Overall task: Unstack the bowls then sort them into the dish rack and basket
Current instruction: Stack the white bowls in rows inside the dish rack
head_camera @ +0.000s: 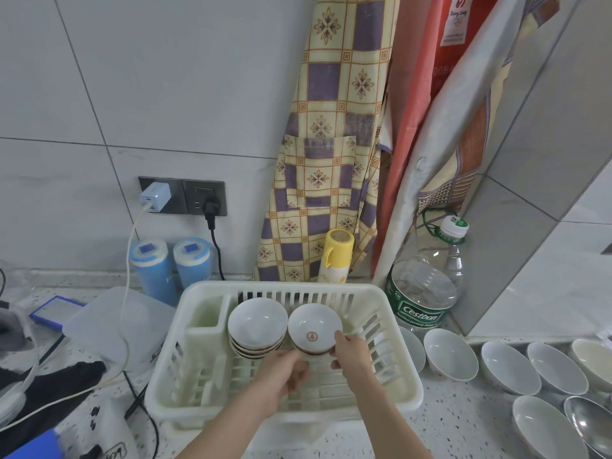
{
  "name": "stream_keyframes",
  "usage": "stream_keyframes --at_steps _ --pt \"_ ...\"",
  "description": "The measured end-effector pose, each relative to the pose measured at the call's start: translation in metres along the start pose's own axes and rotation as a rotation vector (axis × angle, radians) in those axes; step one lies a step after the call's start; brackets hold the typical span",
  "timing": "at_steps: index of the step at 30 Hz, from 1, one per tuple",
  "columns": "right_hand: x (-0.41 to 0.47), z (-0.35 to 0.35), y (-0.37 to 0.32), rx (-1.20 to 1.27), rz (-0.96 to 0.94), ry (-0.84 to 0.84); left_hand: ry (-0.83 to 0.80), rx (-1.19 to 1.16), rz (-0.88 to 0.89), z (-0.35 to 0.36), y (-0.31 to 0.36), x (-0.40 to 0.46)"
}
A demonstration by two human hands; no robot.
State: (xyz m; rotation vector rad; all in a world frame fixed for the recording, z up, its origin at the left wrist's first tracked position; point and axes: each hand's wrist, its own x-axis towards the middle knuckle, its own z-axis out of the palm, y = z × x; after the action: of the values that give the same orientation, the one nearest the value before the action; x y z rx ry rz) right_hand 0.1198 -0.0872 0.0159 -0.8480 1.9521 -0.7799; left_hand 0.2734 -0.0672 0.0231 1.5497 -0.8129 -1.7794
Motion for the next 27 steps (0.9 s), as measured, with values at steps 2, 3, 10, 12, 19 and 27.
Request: stream_keyframes --at_steps 2,3,10,12,19,27 --pt "-0.003 -0.001 -0.002 0.010 0.009 0.000 -0.012 0.043 0.018 -0.003 0.000 -0.009" --pt "-0.005 -0.001 -0.002 0.008 0.013 0.004 -0.020 0.061 0.028 -0.005 0.000 -0.014" --pt "-0.027 -0.015 -0.004 0.017 -0.246 0.179 -0.004 0.007 0.091 0.004 -0.007 -0.041" --pt "-0.037 -0.030 -0.004 0.074 -0.402 0.218 0.030 0.040 0.158 0.019 -0.009 -0.053" --pt "-0.047 -0.130 0.031 0.325 -0.514 0.345 -0.237 0.205 0.329 0.116 -0.019 -0.099" --pt "-0.017 -0.220 0.111 0.506 -0.147 0.375 -0.352 0.277 0.024 0.228 -0.055 -0.070"
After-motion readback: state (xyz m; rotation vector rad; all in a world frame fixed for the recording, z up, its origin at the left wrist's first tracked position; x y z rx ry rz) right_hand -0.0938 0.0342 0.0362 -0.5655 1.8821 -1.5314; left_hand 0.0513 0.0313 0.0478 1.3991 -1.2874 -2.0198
